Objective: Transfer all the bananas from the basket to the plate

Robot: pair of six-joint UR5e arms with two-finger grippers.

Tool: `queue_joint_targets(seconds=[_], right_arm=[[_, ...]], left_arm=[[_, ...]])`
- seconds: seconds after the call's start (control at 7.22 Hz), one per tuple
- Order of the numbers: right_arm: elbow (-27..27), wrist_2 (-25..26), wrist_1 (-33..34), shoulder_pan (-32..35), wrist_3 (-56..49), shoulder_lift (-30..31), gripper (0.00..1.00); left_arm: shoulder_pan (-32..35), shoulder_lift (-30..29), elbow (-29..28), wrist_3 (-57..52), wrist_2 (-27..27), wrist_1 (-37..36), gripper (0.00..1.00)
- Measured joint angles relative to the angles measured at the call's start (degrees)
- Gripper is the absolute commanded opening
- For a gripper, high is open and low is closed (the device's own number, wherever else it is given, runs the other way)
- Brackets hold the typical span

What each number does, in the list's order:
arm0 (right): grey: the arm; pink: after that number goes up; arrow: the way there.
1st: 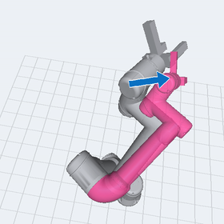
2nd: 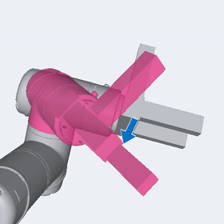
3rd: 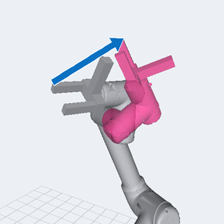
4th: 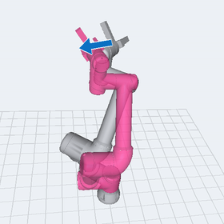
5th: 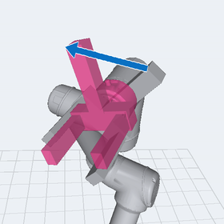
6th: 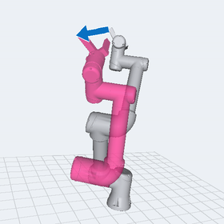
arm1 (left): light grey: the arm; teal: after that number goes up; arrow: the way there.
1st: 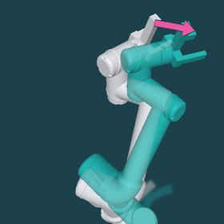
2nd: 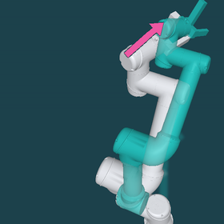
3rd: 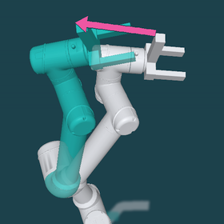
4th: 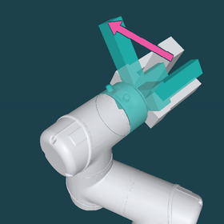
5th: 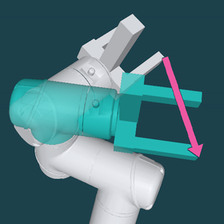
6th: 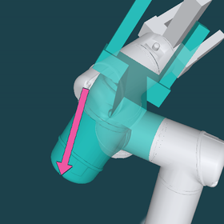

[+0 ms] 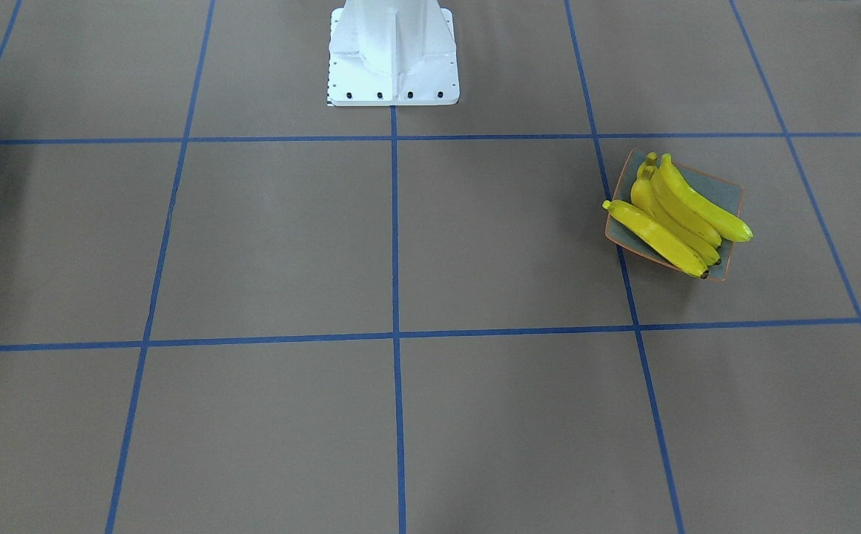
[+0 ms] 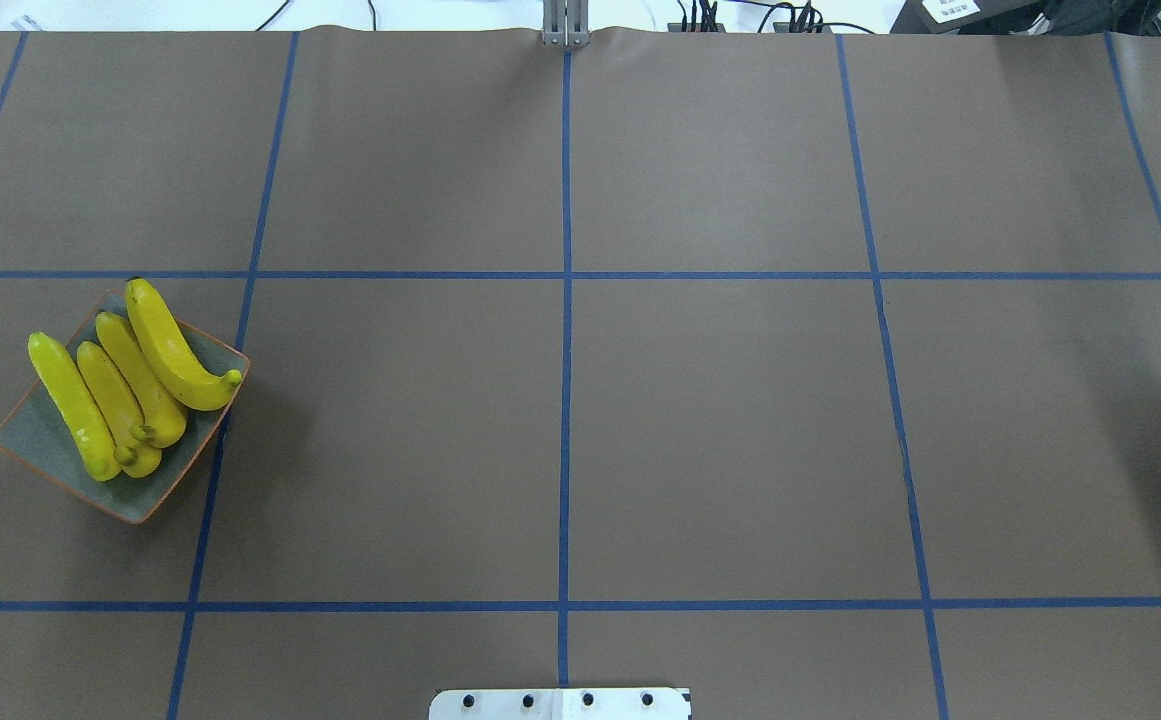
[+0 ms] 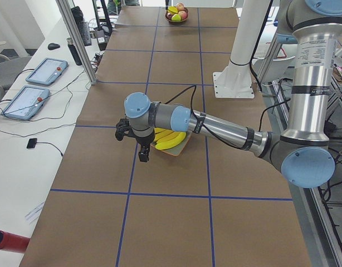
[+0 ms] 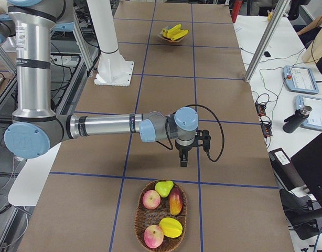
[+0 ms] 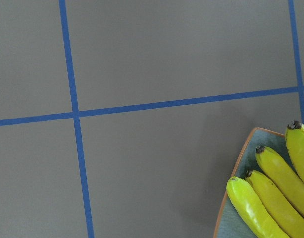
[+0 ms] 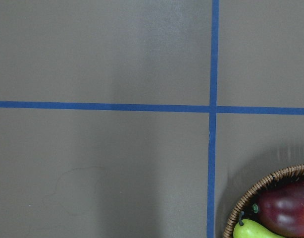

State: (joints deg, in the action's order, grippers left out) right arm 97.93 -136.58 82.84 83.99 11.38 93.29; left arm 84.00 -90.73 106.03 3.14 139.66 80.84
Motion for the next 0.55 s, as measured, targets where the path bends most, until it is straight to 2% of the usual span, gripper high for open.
queue_joint_targets(seconds=[0.55], right_arm=[[-1.28,-3.77,0.01,-0.02,0.39,-0.35,1.00]], left_arm=[[-0.03,1.02,-1.25,-0.11,0.00,0.09,1.00]])
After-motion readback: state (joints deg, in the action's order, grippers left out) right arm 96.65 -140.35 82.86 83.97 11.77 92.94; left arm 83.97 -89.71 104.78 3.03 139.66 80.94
